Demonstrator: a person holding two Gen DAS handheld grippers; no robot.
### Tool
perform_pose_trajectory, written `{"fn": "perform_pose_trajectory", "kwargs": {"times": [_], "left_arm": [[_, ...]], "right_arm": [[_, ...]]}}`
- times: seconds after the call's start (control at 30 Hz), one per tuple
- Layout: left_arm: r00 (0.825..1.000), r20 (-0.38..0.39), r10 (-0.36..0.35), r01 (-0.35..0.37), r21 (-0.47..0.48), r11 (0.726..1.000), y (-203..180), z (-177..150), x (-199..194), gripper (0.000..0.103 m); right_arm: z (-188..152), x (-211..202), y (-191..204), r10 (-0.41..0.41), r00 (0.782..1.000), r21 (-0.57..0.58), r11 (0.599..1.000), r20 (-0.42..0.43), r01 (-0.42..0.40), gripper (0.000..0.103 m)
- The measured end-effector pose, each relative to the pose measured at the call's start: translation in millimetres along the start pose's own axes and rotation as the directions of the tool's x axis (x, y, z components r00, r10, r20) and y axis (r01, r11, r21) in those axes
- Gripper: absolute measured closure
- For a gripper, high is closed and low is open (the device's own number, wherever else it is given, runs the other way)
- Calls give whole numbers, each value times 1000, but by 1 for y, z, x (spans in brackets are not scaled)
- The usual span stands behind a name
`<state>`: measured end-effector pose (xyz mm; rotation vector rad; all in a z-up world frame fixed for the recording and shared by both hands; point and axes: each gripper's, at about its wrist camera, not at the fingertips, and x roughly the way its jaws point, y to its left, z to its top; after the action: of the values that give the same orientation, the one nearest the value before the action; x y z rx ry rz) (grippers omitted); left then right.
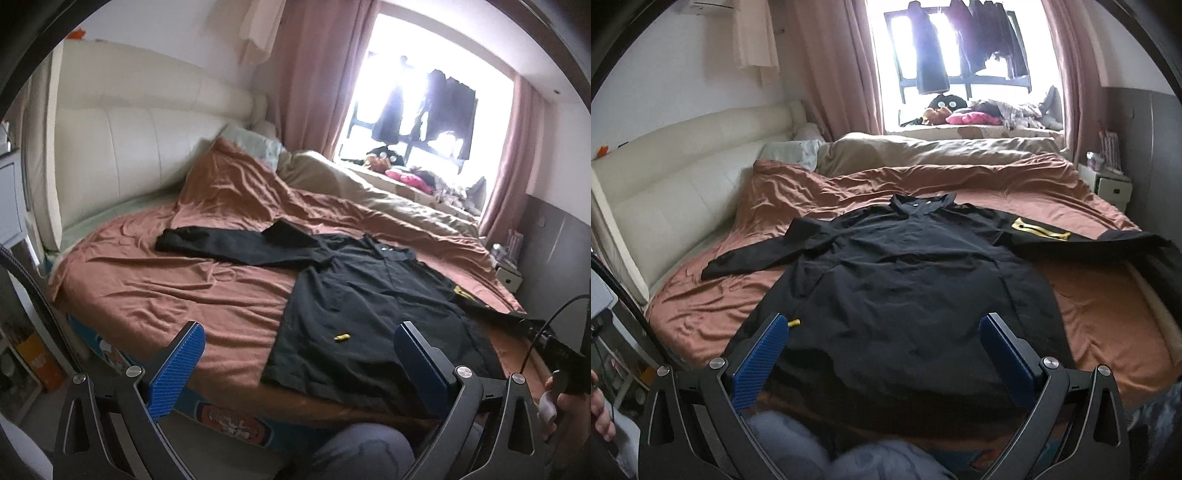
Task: Fold large clothes
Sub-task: 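Lower both tools toward the black jacket's sleeve and hem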
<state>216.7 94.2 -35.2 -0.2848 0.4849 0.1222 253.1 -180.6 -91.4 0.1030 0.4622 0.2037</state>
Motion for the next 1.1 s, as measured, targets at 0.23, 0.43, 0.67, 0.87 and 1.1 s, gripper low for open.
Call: {"fn": "perform_pose_trajectory", "kwargs": {"times": [0.23, 0.43, 0.67, 0.87, 1.1], "left_arm": [[998, -52, 29, -31, -21, 999, 19, 26, 52, 1], [997, -54, 60, -62, -30, 998, 40, 59, 92, 4], [992, -107, 69, -77, -76, 994, 73, 92, 150, 15], [987, -133, 94, -108, -101, 989, 96, 117, 191, 15], [979, -170, 109, -136, -157, 978, 127, 141, 245, 21]], "right_arm": [[31, 46, -4, 28, 1000, 50, 998, 3, -28, 0], [60, 95, 5, 77, 997, 79, 994, 14, -78, 0], [83, 158, 3, 121, 993, 125, 985, 1, -120, 7], [105, 215, 4, 151, 988, 196, 970, -31, -142, 7], [127, 283, 10, 185, 979, 292, 944, -84, -153, 24]]}}
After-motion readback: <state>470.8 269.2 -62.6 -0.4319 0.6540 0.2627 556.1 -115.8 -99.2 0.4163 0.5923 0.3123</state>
